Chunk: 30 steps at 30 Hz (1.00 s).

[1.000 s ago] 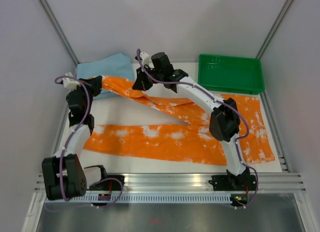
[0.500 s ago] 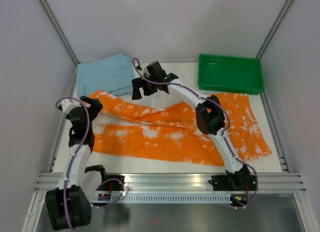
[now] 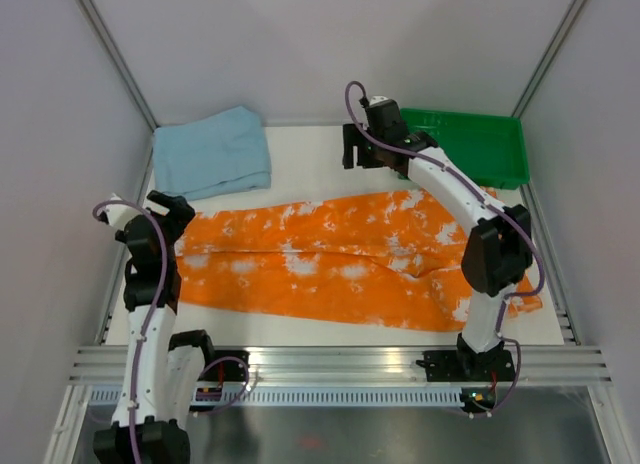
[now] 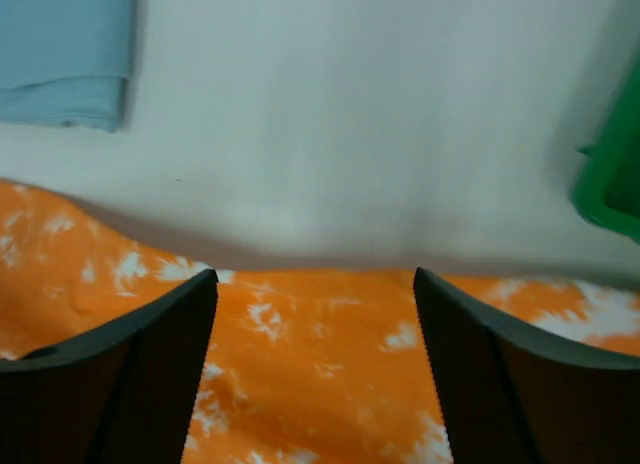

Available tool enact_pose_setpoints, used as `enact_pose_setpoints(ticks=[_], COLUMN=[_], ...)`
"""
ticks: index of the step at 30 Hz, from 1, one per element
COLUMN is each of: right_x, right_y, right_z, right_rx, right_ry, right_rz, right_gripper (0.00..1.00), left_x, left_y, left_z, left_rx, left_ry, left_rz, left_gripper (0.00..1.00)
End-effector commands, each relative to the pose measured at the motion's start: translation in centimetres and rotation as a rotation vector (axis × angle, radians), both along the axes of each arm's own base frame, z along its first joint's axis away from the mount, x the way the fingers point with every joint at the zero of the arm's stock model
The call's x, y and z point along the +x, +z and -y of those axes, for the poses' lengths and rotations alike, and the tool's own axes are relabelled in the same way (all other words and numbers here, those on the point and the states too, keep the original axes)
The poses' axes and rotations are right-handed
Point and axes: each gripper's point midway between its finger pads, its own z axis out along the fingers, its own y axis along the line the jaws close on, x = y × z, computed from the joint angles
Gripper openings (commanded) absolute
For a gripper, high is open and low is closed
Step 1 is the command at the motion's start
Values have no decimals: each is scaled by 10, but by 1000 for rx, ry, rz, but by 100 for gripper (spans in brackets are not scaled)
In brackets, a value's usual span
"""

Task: Fold and stack the trousers
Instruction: Flatten the trousers out

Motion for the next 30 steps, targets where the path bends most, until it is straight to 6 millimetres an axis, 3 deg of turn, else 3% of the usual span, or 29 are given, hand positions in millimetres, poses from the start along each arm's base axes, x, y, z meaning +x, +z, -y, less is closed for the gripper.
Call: enact_pose_setpoints(ticks=[1,2,3,4,5,6,7,8,11,15,18,23,29,30], right_x=[-45,-66,-72,-77,-93,-99,-99,-109,-113,-111,-105,-95,-101,-103], right_y=[1,-35,-45,-47,-74,-85,-91,-109,-130,-152,-166,-177,-186,-186], right_z=[51,68,77,95,112,122,139,151,179,223,241,261,303,319], right_rx=[-103,-149,-137,-121,-143,-142,-131,-151,-172,-239,-231,-241,-212,-203], right_ry=[-184,-214,-268,-328,-370,-407,-479,-510,-595,-722,-759,-780,-907,-953], right_rz=[-14,-85,-102,-117,-183,-211,-221,-257,-282,-313,-354,-374,-385,-389], right_gripper=[81,76,54,42,36,22,18,17,14,11,9,4,0,0], left_x=[14,19,24,29,33,38,41,45,54,62,64,64,63,64], left_y=[-24,-26,-32,-30,-30,-38,-40,-38,-38,-39,-42,-57,-65,-62], left_z=[23,29,32,35,39,39,39,41,40,38,36,23,20,20], left_rx=[-24,-51,-66,-72,-80,-90,-95,-92,-89,-83,-74,-62,-91,-94], left_ry=[-148,-178,-196,-212,-237,-241,-245,-259,-268,-267,-263,-202,-172,-172], left_rz=[-130,-126,-139,-122,-125,-156,-166,-164,-175,-191,-205,-305,-354,-348], left_gripper=[93,90,89,88,85,82,80,79,79,80,80,82,83,83])
